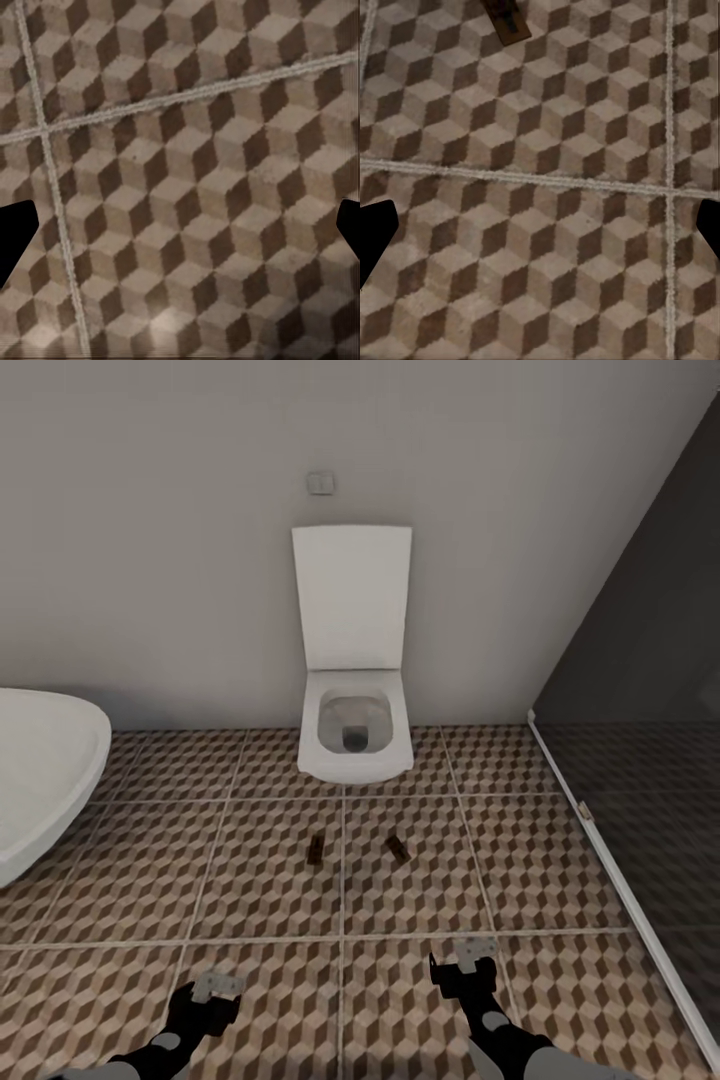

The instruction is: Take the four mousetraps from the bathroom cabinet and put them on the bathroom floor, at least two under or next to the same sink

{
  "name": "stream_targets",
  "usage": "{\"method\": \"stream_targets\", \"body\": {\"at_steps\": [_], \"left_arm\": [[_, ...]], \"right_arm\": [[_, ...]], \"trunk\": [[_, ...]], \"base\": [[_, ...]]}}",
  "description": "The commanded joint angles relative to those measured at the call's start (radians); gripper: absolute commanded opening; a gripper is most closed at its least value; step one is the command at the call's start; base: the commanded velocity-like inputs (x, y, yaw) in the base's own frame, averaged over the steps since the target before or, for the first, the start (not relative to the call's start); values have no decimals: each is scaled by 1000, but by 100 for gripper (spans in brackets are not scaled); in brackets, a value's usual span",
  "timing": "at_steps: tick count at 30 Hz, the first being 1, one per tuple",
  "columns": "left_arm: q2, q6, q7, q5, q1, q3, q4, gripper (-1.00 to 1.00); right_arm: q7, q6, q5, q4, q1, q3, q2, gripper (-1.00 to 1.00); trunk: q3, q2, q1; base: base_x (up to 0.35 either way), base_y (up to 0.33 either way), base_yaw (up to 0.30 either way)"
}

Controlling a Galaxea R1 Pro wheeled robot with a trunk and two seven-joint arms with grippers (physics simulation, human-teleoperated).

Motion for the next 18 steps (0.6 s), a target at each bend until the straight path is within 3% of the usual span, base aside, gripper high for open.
{"method": "stream_targets", "body": {"at_steps": [1,11,18], "left_arm": [[0,-5,3,-1,2,-6,2,100],[5,-9,4,-1,21,-6,2,100],[10,-57,7,0,25,-5,2,100]], "right_arm": [[-3,-8,-8,1,2,9,0,100],[-3,-32,-8,1,25,9,-5,100],[-3,-33,-8,1,29,9,-7,100]], "trunk": [[4,7,-4],[50,77,-42],[81,126,-69]], "base": [[0,0,0],[0,0,0],[0,0,0]]}}
